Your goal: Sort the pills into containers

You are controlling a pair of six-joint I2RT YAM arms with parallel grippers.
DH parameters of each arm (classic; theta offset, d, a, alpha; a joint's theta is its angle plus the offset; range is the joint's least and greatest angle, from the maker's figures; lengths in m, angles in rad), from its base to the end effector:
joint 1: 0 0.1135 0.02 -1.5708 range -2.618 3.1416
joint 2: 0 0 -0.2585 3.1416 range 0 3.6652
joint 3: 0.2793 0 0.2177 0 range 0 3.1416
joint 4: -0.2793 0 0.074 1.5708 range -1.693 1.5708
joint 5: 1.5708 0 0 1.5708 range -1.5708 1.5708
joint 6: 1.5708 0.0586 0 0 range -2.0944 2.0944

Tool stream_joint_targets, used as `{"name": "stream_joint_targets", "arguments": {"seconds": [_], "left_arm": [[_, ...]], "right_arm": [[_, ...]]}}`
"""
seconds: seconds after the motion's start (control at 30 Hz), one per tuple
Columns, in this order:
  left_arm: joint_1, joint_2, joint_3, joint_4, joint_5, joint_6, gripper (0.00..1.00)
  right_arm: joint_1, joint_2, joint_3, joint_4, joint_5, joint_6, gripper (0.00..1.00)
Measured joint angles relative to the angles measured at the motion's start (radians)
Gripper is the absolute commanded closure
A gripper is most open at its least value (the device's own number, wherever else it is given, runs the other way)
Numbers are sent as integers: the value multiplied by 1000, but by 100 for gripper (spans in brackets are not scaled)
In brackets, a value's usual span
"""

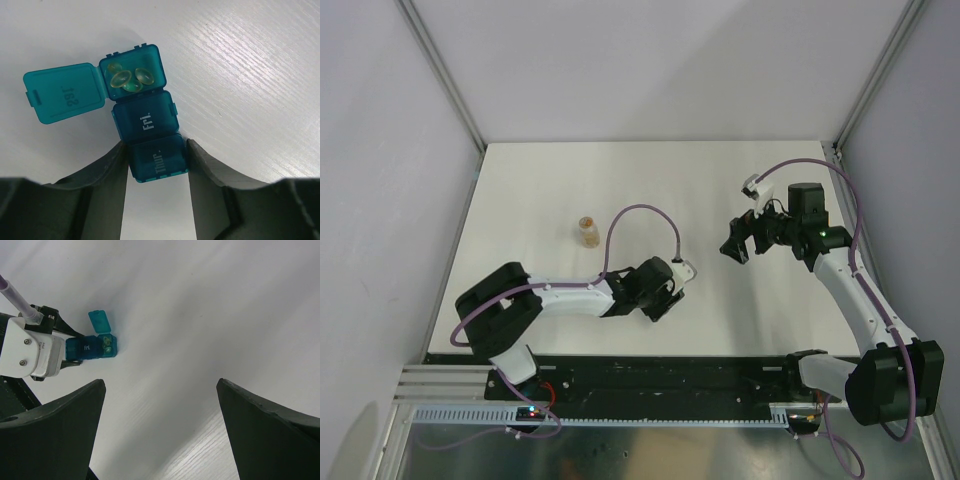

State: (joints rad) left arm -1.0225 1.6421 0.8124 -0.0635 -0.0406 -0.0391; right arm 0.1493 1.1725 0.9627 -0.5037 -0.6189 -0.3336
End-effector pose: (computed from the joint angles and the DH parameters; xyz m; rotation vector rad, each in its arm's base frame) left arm 0.1621 -0.2608 0.1542 1.1682 2.2191 -0.4034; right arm 0.2214 0.0677 0.2872 -0.8274 2.0329 0.6001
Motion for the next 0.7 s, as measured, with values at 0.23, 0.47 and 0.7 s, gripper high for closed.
{"name": "stream_joint_targets", "arguments": {"seconds": [0.23,0.47,0.7], "left_arm": [[12,-6,0,-10,34,57,72],[24,-48,0,-44,98,121,85],[24,-101,0,-87,148,192,99]], "right_arm": [[2,0,0,0,0,0,1],[4,0,0,0,0,0,1],[4,0,0,0,0,0,1]]}}
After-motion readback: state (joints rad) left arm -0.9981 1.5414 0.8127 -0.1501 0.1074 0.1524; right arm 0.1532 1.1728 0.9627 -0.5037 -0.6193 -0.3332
